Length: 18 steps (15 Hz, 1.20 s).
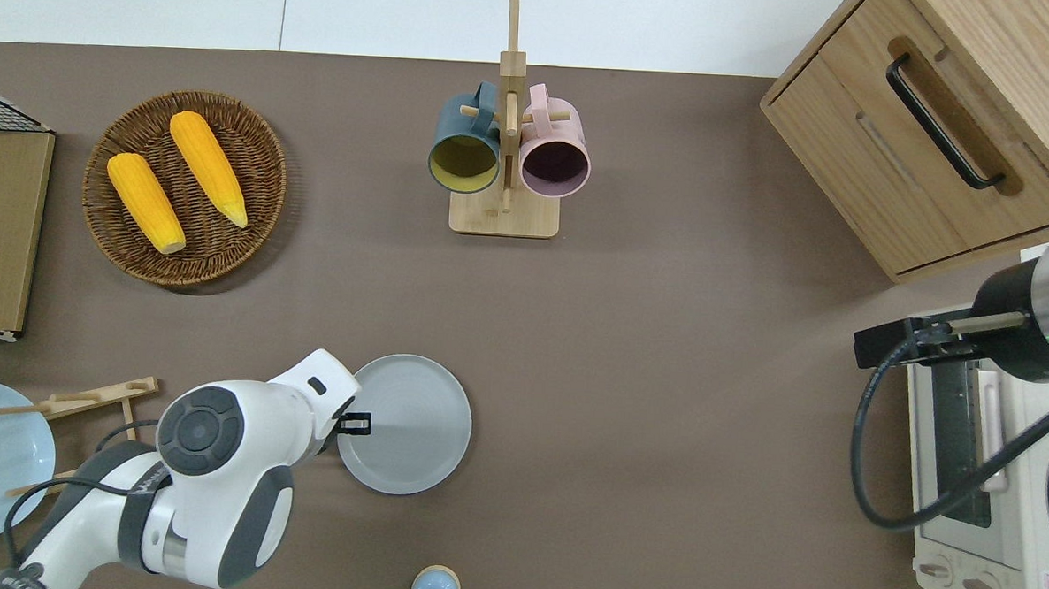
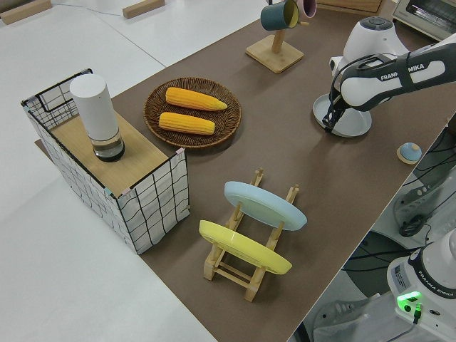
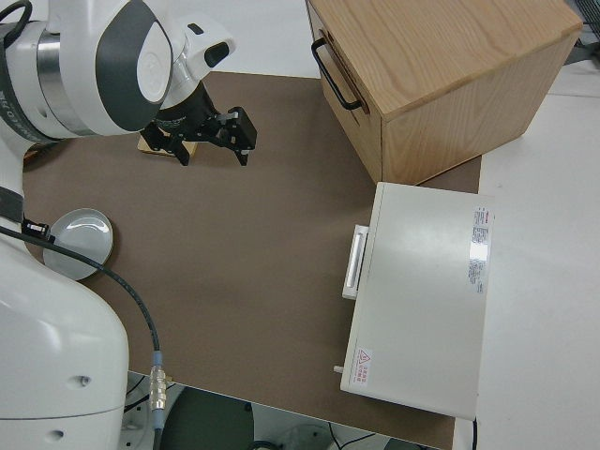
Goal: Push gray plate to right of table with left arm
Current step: 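Push the gray plate with the left gripper toward the toaster oven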
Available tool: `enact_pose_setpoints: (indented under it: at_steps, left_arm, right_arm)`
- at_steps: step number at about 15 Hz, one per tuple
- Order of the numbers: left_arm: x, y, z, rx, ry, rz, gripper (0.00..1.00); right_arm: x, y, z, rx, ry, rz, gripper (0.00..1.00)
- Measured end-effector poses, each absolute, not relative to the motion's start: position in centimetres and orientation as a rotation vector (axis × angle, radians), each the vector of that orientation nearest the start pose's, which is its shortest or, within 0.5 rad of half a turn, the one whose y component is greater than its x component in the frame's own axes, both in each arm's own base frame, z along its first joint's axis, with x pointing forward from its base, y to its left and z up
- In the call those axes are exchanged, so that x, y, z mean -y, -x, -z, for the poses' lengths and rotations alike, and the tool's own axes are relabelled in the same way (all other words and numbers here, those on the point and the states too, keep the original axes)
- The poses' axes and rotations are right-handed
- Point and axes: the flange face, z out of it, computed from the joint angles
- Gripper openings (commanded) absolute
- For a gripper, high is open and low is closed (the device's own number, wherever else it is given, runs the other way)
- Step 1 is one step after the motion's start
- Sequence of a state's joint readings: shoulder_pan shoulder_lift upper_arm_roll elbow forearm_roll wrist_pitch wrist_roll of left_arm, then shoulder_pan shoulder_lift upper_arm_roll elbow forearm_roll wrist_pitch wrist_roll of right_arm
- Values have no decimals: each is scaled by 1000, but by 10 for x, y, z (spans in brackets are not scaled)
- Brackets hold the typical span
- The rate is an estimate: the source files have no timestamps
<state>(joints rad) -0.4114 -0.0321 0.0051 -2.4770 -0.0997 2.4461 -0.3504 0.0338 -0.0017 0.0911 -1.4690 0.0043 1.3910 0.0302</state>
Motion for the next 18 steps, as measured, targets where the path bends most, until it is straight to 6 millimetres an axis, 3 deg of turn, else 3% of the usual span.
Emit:
enact_pose_setpoints:
  at_steps: [5,11,18]
  left_arm:
    - [256,-433,-304,108,3224,-31,0]
    - [366,-424,-303,203,3275,-52,0]
    - [447,-413,-307,299,3314,-57,41]
  right_arm:
    - [-67,-531,-657,150,3138,-120,983]
    - [-67,-531,-657,150,3138,-120,983]
    - [-67,-531,-657,150,3138,-120,983]
